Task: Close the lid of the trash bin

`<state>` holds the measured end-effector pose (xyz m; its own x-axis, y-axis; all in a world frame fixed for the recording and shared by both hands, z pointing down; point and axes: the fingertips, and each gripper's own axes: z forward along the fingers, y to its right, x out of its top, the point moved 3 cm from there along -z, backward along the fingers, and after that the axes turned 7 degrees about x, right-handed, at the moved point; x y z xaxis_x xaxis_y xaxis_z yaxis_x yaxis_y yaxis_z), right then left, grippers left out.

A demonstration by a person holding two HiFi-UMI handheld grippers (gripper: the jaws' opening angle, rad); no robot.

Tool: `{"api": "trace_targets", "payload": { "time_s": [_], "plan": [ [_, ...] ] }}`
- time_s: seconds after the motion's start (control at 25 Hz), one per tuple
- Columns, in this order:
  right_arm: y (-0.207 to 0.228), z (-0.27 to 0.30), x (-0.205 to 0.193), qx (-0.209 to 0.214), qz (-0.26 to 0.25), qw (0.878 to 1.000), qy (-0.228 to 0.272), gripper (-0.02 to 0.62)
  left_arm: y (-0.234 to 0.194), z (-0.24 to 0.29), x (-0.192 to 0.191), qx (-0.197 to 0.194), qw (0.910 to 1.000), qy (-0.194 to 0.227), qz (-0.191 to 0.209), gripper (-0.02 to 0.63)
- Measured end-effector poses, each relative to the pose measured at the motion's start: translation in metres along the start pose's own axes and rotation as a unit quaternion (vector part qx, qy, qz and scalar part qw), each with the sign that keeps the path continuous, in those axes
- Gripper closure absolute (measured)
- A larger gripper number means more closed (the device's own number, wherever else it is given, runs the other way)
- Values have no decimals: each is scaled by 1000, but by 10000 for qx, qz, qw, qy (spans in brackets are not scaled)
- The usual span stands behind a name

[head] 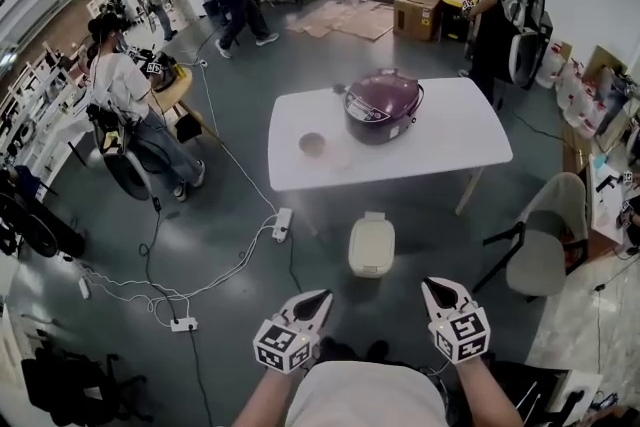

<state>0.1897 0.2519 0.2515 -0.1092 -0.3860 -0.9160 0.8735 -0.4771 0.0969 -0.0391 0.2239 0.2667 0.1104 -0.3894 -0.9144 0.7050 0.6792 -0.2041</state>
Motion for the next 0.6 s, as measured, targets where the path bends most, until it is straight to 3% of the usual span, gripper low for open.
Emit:
{"api": "trace_targets", "payload": {
  "time_s": [0.6],
  "plan": [
    [-46, 2, 32, -372, -214, 9980, 466, 583, -22, -35, 16, -471, 9984, 136, 294, 594]
  ]
}}
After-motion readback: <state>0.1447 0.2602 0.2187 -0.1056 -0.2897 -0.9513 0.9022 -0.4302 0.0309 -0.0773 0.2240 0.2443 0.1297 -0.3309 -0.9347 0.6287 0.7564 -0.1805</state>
